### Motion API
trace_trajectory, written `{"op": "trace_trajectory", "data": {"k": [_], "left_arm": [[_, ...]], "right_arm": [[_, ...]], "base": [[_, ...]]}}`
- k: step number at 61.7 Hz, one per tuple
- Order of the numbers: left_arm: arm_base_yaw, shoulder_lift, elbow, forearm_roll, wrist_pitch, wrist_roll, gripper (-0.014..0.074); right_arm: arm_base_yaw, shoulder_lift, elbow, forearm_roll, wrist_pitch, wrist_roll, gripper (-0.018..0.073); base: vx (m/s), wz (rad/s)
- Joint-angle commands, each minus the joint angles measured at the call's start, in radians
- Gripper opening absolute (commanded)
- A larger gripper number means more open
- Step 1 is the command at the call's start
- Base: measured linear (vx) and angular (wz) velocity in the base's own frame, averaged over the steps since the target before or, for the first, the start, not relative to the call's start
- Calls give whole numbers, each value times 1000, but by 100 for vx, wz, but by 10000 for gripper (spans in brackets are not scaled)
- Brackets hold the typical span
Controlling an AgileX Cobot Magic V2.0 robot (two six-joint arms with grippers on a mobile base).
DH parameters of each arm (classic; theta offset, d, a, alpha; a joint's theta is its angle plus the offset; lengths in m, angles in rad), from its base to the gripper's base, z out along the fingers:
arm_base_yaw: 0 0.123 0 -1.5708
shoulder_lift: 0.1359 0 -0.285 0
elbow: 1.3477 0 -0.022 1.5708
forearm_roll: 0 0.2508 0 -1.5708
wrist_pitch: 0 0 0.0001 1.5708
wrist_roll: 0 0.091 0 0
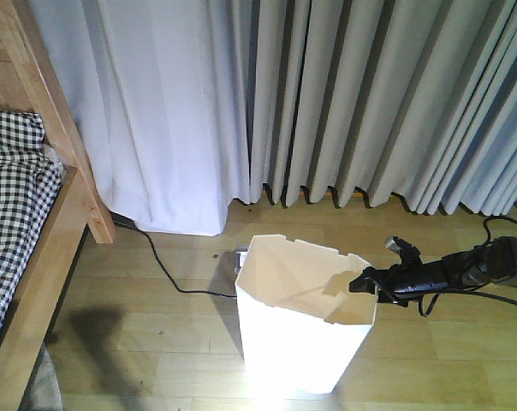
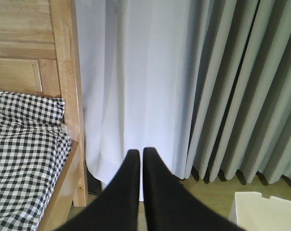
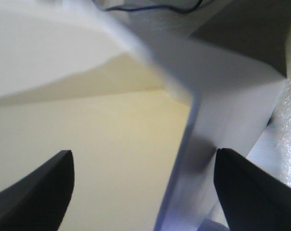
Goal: Move trash bin to bedside with robot
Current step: 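Open the right gripper and raise it away from the bin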
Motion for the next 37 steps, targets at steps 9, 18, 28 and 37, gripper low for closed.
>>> {"op": "trace_trajectory", "data": {"k": [9, 18, 28, 37], "left_arm": [[0, -14, 12, -4, -65, -5, -6], [0, -14, 12, -4, -65, -5, -6], [0, -14, 12, -4, -65, -5, -6], [0, -14, 12, -4, -65, -5, -6]], "right_arm": [[-16, -79, -9, -27, 32, 53, 585], [-21, -160, 131, -25, -116, 16, 585], [-19, -342, 433, 173, -329, -306, 585], [-19, -545, 666, 424, -395, -641, 585]], "base": [[0, 0], [0, -1], [0, 0], [0, 0]]}}
